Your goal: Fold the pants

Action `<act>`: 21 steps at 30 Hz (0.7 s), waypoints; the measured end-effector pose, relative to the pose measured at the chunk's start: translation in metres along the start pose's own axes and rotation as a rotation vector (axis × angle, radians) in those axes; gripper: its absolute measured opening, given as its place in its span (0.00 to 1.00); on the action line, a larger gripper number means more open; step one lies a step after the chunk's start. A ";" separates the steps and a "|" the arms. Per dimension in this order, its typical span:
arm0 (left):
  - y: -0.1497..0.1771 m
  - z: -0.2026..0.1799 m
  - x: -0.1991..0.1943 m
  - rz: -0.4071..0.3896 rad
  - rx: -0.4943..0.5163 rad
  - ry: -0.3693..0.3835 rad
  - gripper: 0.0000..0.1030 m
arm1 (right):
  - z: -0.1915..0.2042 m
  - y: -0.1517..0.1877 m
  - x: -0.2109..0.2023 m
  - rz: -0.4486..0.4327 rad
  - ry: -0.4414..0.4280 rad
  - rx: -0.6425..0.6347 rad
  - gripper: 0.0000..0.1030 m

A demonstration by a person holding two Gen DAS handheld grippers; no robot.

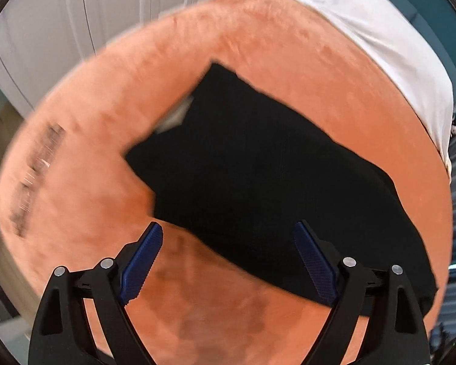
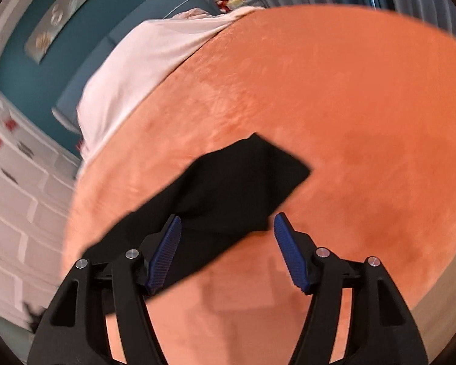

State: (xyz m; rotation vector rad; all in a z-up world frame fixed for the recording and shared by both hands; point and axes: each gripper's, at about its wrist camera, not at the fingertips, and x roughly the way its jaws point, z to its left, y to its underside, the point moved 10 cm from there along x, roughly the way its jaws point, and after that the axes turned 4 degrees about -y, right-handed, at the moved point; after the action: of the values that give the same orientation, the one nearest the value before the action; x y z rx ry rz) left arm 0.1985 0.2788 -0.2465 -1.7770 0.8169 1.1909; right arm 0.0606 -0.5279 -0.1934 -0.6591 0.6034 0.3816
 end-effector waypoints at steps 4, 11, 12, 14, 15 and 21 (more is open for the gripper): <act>0.007 -0.005 0.028 0.114 -0.083 0.025 0.46 | 0.030 -0.012 0.033 0.048 -0.116 0.124 0.61; 0.010 -0.002 0.040 0.161 -0.067 0.002 0.19 | 0.055 -0.027 0.125 0.208 0.026 0.149 0.49; 0.009 -0.002 0.041 0.162 -0.059 -0.005 0.17 | 0.059 -0.022 0.146 0.251 0.058 0.114 0.28; 0.006 -0.003 0.040 0.169 -0.051 -0.017 0.12 | 0.058 -0.016 0.167 0.301 0.141 0.071 0.03; 0.004 -0.003 0.037 0.173 -0.053 -0.012 0.12 | 0.068 -0.023 0.166 0.267 0.132 0.062 0.03; -0.004 0.005 0.014 0.169 0.012 0.003 0.11 | 0.140 -0.050 0.057 -0.011 -0.118 -0.175 0.03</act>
State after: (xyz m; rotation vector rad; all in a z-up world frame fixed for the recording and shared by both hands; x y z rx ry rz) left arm 0.2051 0.2843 -0.2596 -1.7272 0.9896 1.2899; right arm 0.1855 -0.4630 -0.1178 -0.8016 0.4570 0.4630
